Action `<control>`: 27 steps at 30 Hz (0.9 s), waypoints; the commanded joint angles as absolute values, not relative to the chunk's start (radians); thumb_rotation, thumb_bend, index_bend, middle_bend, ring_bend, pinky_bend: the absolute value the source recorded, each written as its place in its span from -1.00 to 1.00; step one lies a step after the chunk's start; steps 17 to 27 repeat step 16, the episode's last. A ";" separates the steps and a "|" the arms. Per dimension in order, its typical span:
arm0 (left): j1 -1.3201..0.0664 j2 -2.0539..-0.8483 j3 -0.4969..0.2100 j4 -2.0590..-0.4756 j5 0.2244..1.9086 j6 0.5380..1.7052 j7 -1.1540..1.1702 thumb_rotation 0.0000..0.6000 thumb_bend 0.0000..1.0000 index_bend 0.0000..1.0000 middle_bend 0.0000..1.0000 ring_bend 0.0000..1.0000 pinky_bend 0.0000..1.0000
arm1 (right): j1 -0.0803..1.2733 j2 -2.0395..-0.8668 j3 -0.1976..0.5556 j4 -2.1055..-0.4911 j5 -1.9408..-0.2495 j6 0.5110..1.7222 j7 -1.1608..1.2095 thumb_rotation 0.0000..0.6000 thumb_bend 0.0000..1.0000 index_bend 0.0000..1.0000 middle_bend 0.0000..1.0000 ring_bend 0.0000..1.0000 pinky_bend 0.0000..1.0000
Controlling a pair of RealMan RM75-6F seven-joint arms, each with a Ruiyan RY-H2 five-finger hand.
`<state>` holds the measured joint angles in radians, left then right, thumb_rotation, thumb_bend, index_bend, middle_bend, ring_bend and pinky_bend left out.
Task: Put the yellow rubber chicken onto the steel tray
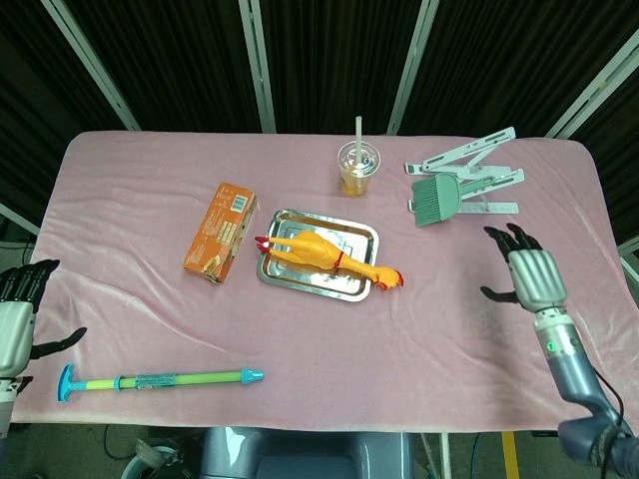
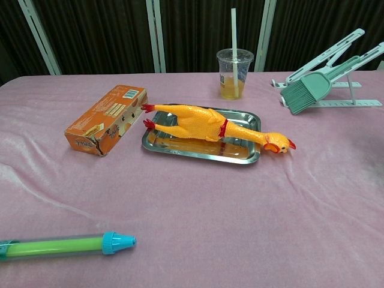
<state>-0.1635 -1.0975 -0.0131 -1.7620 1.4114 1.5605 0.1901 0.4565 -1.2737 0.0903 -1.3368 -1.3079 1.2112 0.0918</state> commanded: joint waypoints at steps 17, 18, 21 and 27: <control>-0.079 -1.114 0.039 -1.746 1.526 1.623 0.159 1.00 -0.93 -0.78 -0.76 -0.79 -0.78 | 0.193 -1.217 0.002 -1.551 -1.315 1.460 -0.050 1.00 -0.62 -1.00 -0.76 -1.00 -0.81; -0.079 -1.114 0.039 -1.746 1.526 1.623 0.159 1.00 -0.93 -0.78 -0.76 -0.79 -0.78 | 0.193 -1.217 0.002 -1.551 -1.315 1.460 -0.050 1.00 -0.62 -1.00 -0.76 -1.00 -0.81; -0.079 -1.114 0.039 -1.746 1.526 1.623 0.159 1.00 -0.93 -0.78 -0.76 -0.79 -0.78 | 0.193 -1.217 0.002 -1.551 -1.315 1.460 -0.050 1.00 -0.62 -1.00 -0.76 -1.00 -0.81; -0.079 -1.114 0.039 -1.746 1.526 1.623 0.159 1.00 -0.93 -0.78 -0.76 -0.79 -0.78 | 0.193 -1.217 0.002 -1.551 -1.315 1.460 -0.050 1.00 -0.62 -1.00 -0.76 -1.00 -0.81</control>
